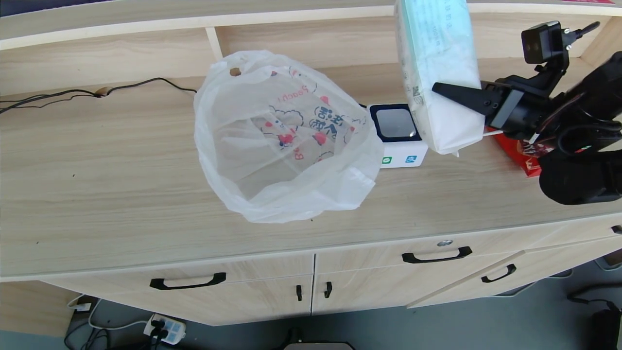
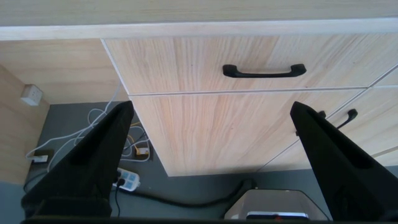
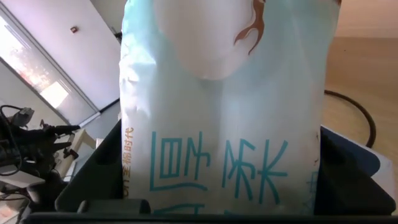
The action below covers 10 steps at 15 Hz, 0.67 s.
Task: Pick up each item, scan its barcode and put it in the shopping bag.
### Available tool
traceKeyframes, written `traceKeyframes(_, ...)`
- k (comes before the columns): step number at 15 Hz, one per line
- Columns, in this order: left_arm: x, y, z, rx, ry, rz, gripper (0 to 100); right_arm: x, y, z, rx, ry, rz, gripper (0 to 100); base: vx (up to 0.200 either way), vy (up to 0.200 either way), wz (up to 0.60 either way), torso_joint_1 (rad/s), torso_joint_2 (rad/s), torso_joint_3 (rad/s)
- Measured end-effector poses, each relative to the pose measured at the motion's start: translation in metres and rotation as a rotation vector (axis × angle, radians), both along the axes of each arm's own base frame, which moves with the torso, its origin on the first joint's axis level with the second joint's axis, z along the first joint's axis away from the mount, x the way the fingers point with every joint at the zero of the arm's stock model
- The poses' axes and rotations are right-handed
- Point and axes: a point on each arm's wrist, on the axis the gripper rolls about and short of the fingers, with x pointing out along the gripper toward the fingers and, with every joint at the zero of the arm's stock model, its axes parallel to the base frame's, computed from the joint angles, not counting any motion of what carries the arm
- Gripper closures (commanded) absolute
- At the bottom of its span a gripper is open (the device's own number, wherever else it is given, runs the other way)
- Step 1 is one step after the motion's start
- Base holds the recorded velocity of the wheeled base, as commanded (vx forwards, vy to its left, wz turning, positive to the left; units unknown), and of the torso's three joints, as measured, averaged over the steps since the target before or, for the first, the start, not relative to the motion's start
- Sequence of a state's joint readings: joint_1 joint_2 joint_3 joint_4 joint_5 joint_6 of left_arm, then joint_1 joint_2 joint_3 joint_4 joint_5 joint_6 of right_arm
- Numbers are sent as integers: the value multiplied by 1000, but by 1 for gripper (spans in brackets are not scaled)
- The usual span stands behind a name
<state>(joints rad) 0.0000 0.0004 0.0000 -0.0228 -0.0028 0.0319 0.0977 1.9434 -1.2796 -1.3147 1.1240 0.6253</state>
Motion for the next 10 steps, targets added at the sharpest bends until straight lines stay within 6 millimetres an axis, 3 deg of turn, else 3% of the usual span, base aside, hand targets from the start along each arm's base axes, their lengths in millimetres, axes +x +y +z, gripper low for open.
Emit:
traceKeyframes(7, 0, 0, 0, 0, 0, 0, 0, 12, 4, 1, 2, -32, 5, 100, 0, 0, 0, 0, 0, 0)
traceKeyframes(10, 0, 0, 0, 0, 0, 0, 0, 17, 1, 11, 47, -71, -57, 100, 0, 0, 0, 0, 0, 0)
